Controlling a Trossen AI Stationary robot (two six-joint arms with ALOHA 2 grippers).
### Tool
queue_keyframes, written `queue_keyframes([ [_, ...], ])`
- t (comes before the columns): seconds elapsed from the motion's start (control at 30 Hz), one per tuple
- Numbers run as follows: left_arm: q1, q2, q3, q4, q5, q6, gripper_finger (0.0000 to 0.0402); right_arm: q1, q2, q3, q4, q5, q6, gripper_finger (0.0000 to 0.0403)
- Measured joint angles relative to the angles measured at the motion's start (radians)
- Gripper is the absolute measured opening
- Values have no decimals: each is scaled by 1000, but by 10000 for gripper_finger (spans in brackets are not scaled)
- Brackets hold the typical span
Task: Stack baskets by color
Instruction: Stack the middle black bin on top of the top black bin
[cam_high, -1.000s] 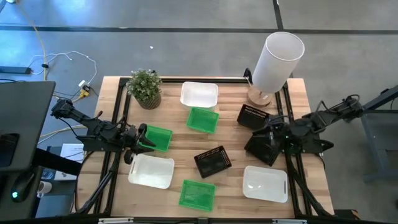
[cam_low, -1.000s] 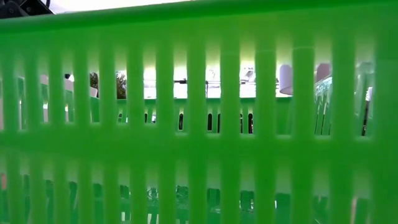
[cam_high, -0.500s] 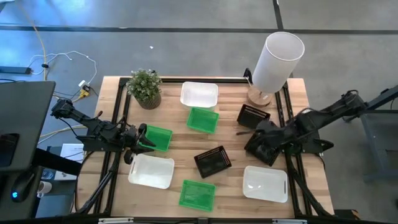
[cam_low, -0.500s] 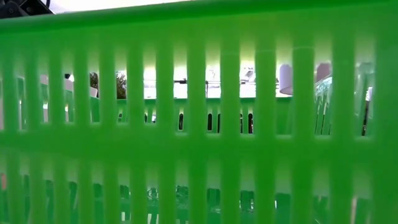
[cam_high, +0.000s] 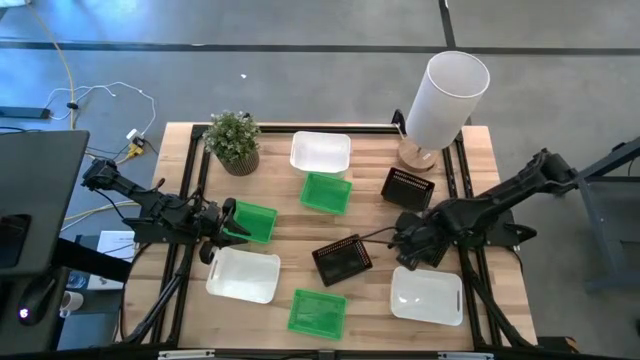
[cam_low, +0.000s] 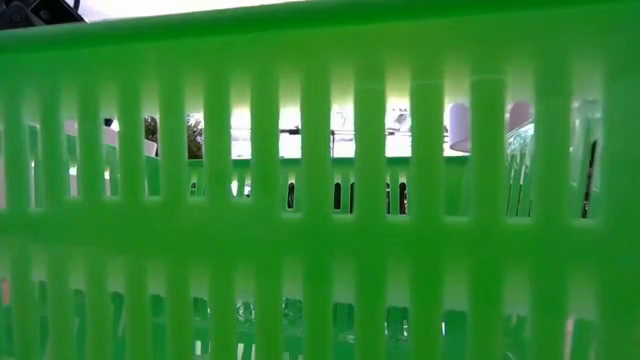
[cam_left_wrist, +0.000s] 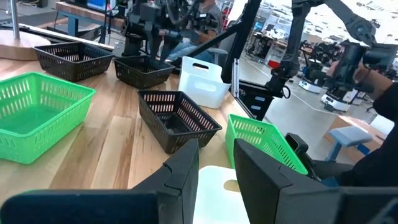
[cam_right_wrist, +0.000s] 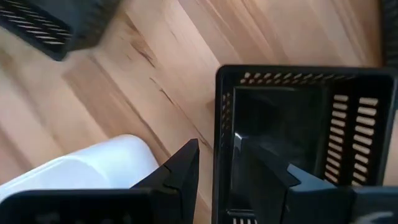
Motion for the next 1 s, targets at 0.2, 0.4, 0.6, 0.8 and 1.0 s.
queue_keyframes([
  [0.2,0,0,0,0,-3,6,90,0,69,0,0,0,9,108],
  [0.4,0,0,0,0,-3,5,90,0,108,0,13,-1,9,108],
  [0.6,0,0,0,0,-3,5,90,0,115,0,18,-1,12,108],
  [0.8,0,0,0,0,-3,5,90,0,132,0,25,1,35,108],
  [1.0,0,0,0,-1,-3,5,90,0,203,0,44,-1,35,108],
])
